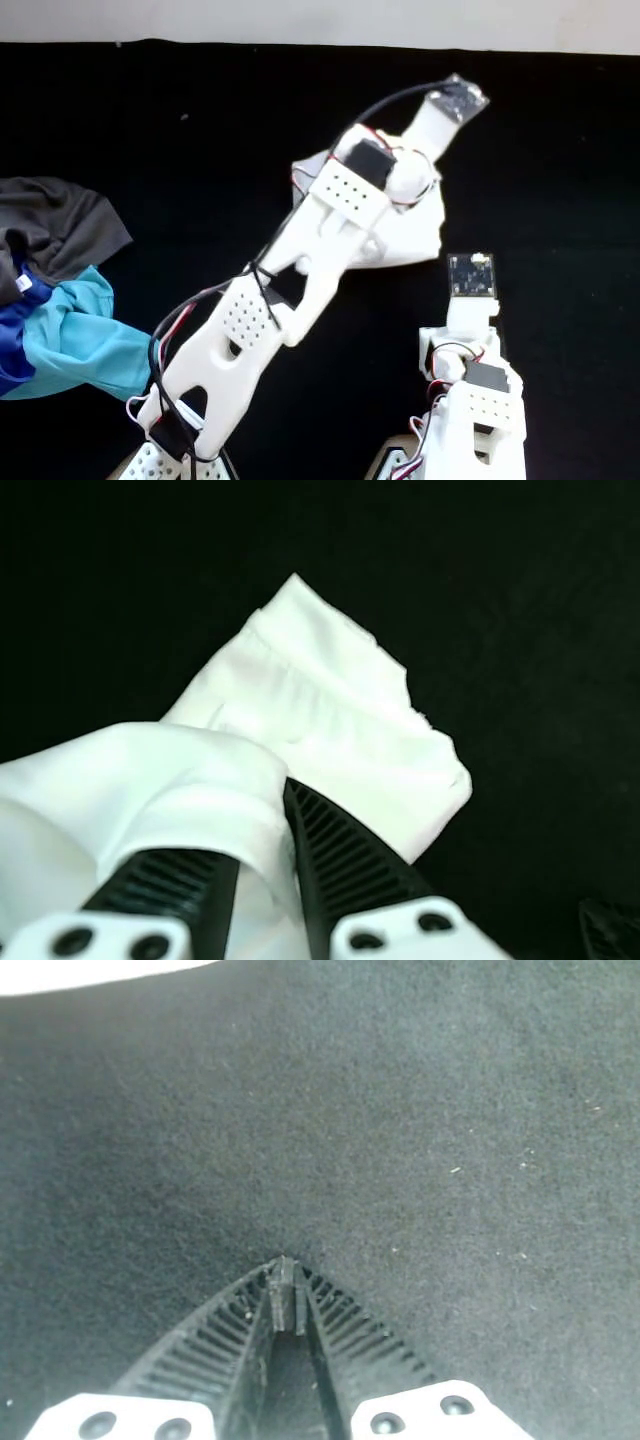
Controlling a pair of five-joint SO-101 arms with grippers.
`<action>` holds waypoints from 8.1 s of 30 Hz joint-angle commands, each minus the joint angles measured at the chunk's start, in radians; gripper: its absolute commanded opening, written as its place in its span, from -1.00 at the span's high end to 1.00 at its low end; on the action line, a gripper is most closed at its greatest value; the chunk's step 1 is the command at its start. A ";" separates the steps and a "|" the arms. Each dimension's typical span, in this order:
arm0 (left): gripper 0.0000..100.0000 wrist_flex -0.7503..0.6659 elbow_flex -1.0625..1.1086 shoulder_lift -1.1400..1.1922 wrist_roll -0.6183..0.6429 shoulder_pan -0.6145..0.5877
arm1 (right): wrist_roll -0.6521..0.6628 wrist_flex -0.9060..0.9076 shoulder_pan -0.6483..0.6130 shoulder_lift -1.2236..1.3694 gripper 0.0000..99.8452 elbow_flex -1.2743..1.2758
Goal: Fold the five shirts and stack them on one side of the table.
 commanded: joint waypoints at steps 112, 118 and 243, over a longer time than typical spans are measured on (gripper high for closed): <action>0.98 -0.391 -0.340 0.309 0.103 -0.002 | -0.002 -0.001 0.245 -0.004 0.99 0.013; 0.98 -0.132 -0.341 0.147 0.103 -0.048 | -0.002 -0.001 0.245 -0.004 0.99 0.013; 0.98 -0.835 2.606 -1.606 -0.043 -0.768 | -0.002 0.042 0.246 -0.005 0.99 -0.024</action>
